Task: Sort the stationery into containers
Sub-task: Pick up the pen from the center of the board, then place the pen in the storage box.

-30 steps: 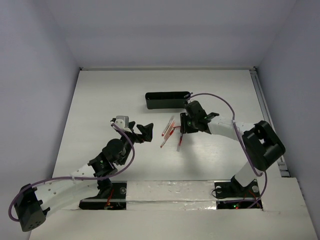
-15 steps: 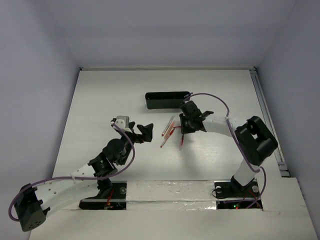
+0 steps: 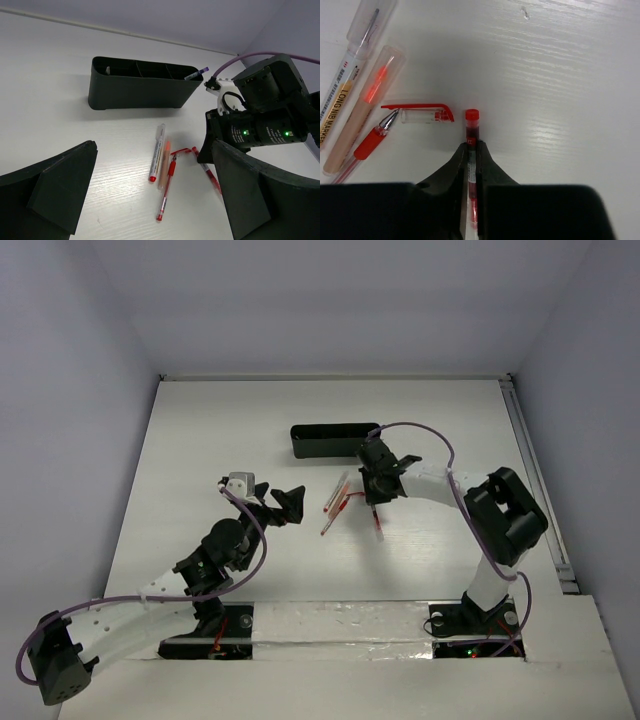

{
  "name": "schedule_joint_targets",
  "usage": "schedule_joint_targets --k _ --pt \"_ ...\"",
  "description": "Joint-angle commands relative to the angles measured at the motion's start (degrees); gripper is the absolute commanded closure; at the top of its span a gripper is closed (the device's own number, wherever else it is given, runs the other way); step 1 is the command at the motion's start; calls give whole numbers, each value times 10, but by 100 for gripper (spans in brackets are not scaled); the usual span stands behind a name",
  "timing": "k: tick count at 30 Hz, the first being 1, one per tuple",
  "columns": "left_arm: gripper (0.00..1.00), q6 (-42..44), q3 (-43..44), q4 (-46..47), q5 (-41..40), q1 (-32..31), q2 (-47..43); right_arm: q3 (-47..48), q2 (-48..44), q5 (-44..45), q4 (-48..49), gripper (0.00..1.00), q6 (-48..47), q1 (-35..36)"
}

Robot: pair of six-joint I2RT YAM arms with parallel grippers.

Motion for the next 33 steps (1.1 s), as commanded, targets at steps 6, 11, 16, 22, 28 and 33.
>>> schedule_joint_targets --k 6,11,16,22,28,33 --pt "1 3 18 18 -2 -2 -5 22 -51 52 -16 100 -12 5" --pt "1 2 16 21 0 -2 -8 28 -137 32 91 100 -48 5" --pt "1 2 17 22 2 -2 1 62 -159 73 245 100 -97 5" --pt "1 0 17 24 10 -2 2 104 -100 164 453 100 -173 5" --pt "1 0 17 22 12 -2 -4 182 12 220 549 100 -264 -1" --pt "1 0 18 22 13 -2 -3 211 63 232 568 100 -266 -19"
